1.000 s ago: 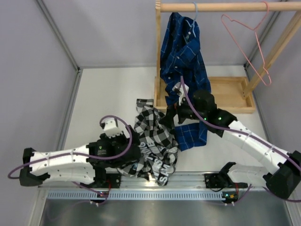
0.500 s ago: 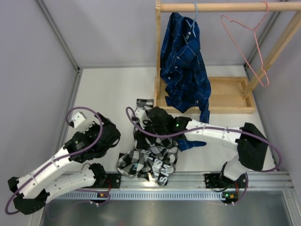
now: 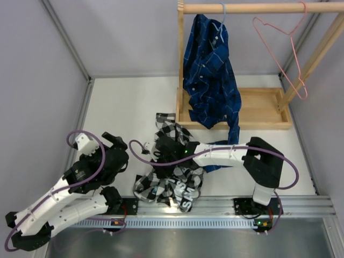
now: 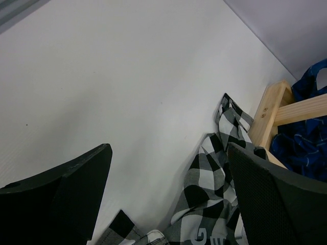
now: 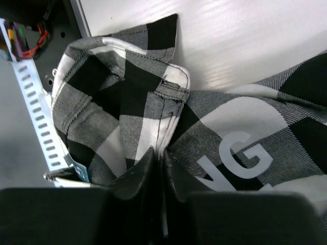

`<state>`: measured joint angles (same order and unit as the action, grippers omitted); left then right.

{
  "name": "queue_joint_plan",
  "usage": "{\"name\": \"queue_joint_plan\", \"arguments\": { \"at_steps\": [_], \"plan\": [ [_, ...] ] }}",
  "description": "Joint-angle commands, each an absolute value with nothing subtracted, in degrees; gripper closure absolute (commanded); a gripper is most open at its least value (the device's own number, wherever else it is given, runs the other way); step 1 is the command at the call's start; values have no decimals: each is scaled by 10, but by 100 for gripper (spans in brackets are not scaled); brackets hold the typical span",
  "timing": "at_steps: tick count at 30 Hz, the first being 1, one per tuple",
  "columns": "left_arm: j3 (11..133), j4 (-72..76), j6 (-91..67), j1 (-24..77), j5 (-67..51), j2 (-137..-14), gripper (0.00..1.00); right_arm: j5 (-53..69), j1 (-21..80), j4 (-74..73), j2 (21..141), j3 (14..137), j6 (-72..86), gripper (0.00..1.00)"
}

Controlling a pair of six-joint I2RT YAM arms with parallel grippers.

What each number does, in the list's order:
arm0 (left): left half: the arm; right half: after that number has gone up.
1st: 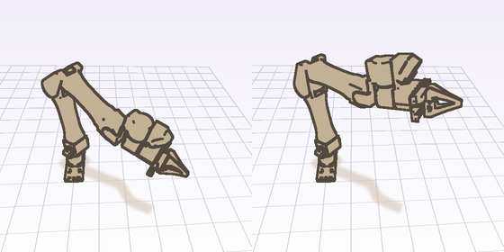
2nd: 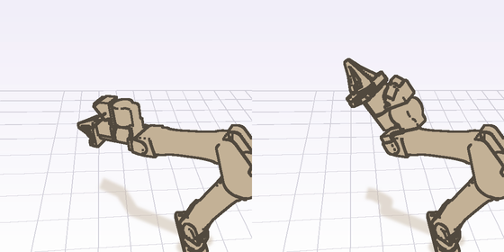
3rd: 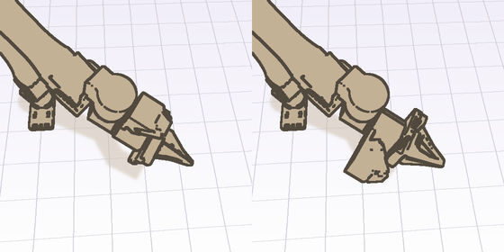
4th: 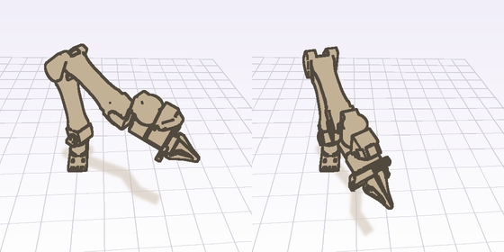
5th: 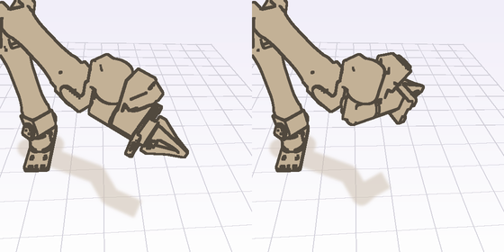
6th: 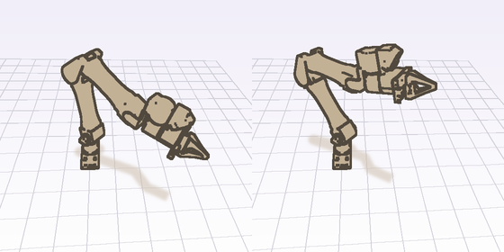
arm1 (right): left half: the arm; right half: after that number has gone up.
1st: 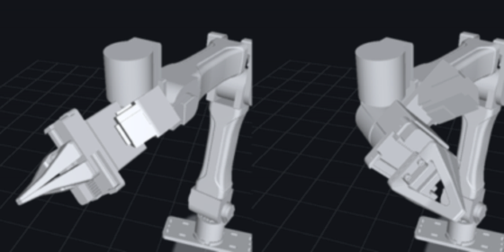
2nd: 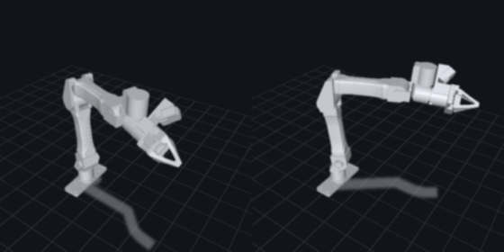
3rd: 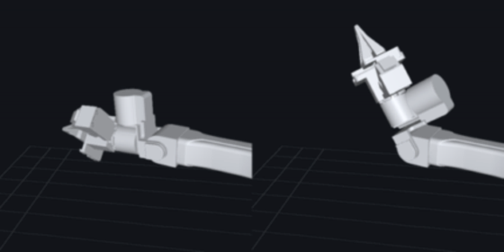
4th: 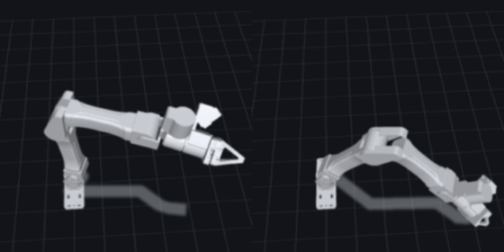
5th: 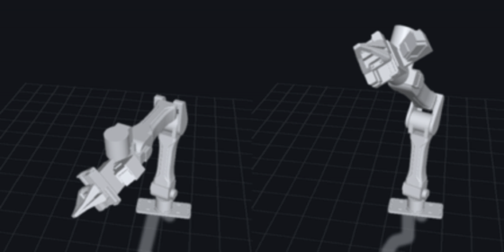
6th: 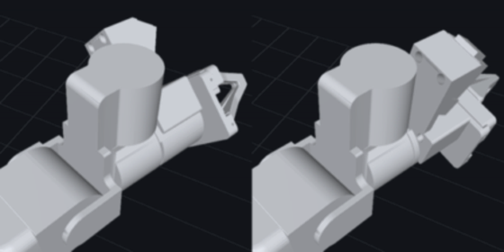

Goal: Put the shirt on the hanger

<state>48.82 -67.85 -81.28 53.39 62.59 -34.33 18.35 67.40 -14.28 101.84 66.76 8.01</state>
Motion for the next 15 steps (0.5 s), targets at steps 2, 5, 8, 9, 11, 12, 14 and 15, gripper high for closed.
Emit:
{"name": "queue_joint_plan", "arguments": {
  "at_steps": [2,5,8,9,11,12,14,15],
  "plan": [
    [490,-634,-761,532,624,-324,2,149,679,-125,979,679,75,100],
    [487,-561,-678,532,588,-311,2,69,675,-126,927,685,66,100],
    [483,-462,-557,532,510,-307,2,-38,663,-122,858,689,72,100],
    [487,-448,-524,532,491,-309,2,-68,657,-120,840,690,73,100],
    [506,-405,-482,532,428,-326,2,-145,653,-120,788,692,69,100],
    [516,-396,-450,532,407,-335,2,-162,648,-120,773,698,63,100],
    [540,-380,-415,532,360,-358,2,-192,639,-122,733,705,42,100],
    [567,-368,-389,532,317,-385,2,-200,635,-126,723,718,34,100]
  ]
}}
